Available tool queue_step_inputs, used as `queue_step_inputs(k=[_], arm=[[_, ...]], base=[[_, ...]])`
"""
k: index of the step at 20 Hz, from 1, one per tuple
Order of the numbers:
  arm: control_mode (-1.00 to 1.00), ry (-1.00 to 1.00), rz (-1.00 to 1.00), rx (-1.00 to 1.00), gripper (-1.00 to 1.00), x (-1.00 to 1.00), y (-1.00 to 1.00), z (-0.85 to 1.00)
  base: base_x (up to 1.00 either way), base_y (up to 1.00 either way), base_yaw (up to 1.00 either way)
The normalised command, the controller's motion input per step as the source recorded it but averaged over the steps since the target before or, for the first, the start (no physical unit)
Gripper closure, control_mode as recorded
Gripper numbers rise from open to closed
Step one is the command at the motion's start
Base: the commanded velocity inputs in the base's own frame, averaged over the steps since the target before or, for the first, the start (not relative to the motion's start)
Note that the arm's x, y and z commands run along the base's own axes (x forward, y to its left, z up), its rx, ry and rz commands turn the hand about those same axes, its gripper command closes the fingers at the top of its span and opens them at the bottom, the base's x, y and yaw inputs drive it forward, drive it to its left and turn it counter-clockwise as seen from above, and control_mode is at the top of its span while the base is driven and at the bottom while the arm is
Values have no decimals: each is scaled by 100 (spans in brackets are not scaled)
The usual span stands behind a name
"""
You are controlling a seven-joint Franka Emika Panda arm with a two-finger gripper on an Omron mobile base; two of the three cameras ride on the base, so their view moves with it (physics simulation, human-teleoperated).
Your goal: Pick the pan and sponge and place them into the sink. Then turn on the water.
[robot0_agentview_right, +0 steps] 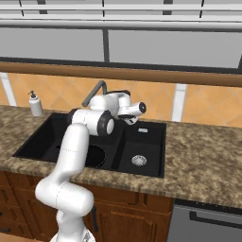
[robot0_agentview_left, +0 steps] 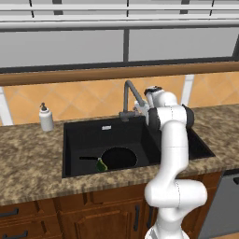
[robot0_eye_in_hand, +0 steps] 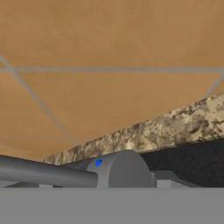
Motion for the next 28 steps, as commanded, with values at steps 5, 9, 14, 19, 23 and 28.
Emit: queue_step_inputs(k=[5,9,14,19,23,28], arm=[[-100,0,0,0,100,2,0,0],[-100,0,0,5,100,0,0,0],[-100,0,-4,25,100,3,0,0],[-100,3,-14,24,100,8,-2,0],[-100,11,-17,15,100,11,-5,0],[-100,12,-12,11,100,8,-9,-7]], base=[[0,0,0],[0,0,0],[0,0,0],[0,0,0],[0,0,0],[0,0,0]])
